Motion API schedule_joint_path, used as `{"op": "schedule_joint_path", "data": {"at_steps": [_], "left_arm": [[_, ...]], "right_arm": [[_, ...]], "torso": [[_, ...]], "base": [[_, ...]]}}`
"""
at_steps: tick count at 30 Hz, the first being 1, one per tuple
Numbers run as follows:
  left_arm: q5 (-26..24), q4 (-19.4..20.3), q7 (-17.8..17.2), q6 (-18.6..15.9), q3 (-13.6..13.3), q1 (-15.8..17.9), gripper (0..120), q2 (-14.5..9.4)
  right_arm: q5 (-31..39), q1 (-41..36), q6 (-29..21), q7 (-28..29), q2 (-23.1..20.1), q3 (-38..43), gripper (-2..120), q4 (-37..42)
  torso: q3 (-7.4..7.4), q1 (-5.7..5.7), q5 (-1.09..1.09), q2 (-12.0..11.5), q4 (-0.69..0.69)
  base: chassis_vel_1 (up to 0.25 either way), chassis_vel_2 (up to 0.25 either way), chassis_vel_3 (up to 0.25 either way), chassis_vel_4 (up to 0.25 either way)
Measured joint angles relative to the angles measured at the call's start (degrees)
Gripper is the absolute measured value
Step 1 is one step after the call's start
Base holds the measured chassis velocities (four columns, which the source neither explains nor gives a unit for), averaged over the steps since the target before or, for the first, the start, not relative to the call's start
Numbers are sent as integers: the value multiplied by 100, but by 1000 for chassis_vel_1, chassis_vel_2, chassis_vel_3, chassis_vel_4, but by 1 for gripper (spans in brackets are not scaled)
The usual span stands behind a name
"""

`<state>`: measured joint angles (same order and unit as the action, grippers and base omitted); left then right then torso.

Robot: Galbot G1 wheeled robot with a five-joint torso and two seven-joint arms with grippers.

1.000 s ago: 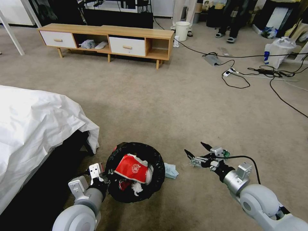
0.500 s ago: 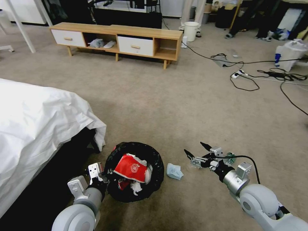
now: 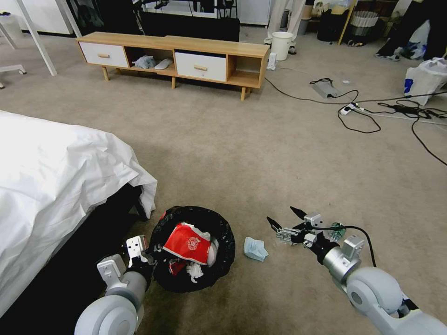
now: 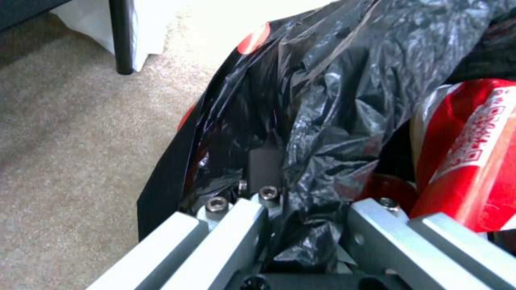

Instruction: Pick up the trash bin and place the garbage on the floor into it.

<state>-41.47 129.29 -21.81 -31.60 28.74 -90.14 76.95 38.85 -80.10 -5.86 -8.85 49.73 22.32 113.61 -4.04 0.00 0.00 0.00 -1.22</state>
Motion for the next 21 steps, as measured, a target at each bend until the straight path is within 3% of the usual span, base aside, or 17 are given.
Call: {"op": "schedule_joint_path", "data": {"at_steps": [21], "left_arm": [[-26, -33, -38, 10, -65, 94, 0, -58]], "right_arm": [[5, -20, -38, -105, -21, 37, 100, -4]], "torso": [[0, 0, 0, 0, 0]], "base": [[0, 0, 0, 0]]}}
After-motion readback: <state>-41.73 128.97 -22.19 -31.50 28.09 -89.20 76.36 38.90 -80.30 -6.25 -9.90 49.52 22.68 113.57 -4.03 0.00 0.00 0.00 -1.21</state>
